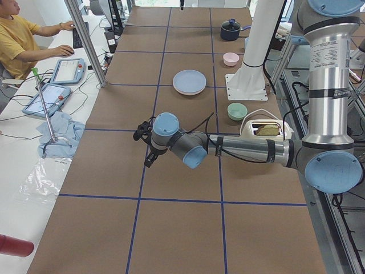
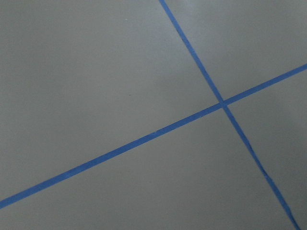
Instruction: Stack three plates with pink and blue
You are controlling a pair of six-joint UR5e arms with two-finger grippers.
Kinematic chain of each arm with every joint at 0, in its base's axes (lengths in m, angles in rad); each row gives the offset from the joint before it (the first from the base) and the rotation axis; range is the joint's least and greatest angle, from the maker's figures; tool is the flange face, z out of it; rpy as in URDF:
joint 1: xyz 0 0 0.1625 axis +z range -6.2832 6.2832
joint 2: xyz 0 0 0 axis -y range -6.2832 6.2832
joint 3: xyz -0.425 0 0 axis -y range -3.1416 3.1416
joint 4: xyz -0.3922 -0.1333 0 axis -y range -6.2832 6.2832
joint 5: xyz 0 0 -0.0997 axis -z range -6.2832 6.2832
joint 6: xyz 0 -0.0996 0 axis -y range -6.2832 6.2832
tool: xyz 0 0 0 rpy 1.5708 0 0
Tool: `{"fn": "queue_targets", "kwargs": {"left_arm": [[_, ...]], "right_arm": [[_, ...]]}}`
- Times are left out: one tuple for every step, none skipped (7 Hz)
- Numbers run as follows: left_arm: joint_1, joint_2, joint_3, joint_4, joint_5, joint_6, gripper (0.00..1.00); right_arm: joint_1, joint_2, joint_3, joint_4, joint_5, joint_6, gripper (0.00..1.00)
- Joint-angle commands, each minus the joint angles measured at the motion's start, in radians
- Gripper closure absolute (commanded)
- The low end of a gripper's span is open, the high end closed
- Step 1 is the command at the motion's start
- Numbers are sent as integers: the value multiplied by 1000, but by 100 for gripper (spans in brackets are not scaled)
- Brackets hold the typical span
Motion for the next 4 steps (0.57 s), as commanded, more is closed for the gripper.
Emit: {"fn": "queue_targets", "kwargs": {"left_arm": [[-17, -2, 10, 22, -5, 36, 0], [-15, -4, 10, 22, -7, 35, 0], [-15, -5, 15, 22, -5, 35, 0], [-15, -4, 9, 20, -7, 35, 0]], "right_arm": [[20, 16, -4, -65, 17, -55, 0], [20, 17, -12, -62, 68, -51, 0], [16, 28, -32, -61, 85, -51, 0], [13, 56, -43, -61, 85, -54, 0]]}}
